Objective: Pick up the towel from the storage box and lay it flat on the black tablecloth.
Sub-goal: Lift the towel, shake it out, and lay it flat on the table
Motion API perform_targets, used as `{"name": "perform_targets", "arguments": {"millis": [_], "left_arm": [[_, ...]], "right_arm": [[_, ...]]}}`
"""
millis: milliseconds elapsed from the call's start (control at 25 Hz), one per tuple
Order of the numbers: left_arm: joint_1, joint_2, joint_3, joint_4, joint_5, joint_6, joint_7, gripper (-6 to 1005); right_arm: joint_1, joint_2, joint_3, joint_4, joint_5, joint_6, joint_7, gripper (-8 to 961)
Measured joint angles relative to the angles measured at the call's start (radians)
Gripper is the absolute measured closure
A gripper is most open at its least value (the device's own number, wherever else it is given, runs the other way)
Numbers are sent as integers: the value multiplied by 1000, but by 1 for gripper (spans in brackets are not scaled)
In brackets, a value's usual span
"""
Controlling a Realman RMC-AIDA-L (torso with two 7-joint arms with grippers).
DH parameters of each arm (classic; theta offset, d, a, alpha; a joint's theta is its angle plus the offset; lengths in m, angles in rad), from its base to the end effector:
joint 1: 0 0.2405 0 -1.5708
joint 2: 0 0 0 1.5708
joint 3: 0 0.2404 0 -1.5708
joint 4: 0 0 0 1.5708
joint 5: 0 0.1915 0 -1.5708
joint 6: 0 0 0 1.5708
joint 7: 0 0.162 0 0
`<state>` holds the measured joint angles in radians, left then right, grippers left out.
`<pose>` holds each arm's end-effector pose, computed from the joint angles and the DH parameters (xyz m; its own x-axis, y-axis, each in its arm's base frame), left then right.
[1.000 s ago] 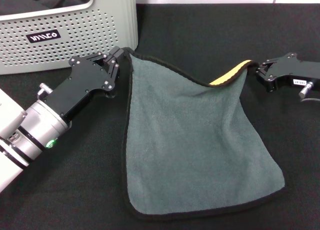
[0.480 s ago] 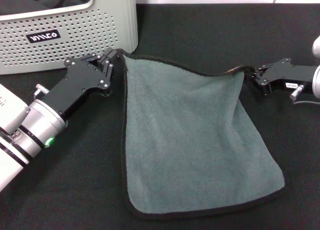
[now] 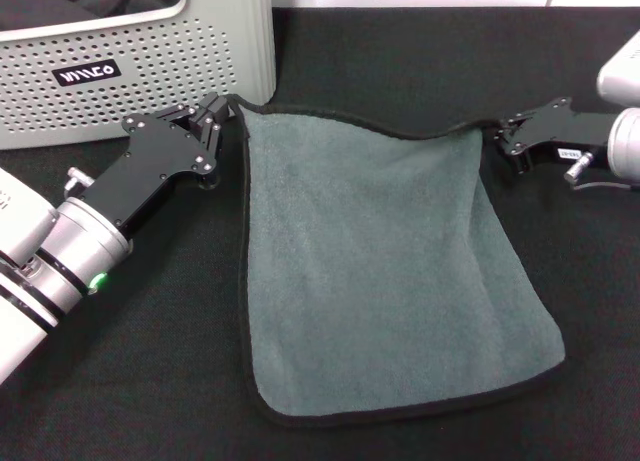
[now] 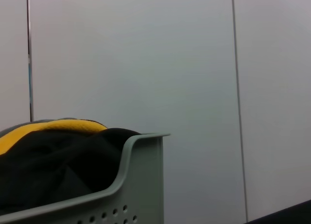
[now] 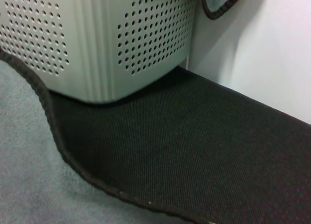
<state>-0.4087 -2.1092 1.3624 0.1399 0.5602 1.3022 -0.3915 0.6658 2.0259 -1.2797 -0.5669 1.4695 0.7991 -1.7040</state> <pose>-0.2650 0.3081 -0.0330 0.7179 -0.0535 0.6940 0.5646 -0.5385 -0.6255 0.2213 0.4031 -0.0406 0.9056 -0.3002 -0.2995 -0.4176 -0.7542 -0.5067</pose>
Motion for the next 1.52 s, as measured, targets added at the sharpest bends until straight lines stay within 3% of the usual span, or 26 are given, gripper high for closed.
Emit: {"name": "perform_targets", "arguments": {"millis": [680,960,1520], "left_arm": [[-36,0,4,0,-1,-147,43,976],[-36,0,2,0,-1,-163,101,975],[-27,0,1,-2,0,-179,130,972]], "right_arm": [[38,2,-68,1,2,-72,17,856],[50,1,-124,1,2,-113,46,853],[52,0,-142,-1,0,-128,71,846]]}}
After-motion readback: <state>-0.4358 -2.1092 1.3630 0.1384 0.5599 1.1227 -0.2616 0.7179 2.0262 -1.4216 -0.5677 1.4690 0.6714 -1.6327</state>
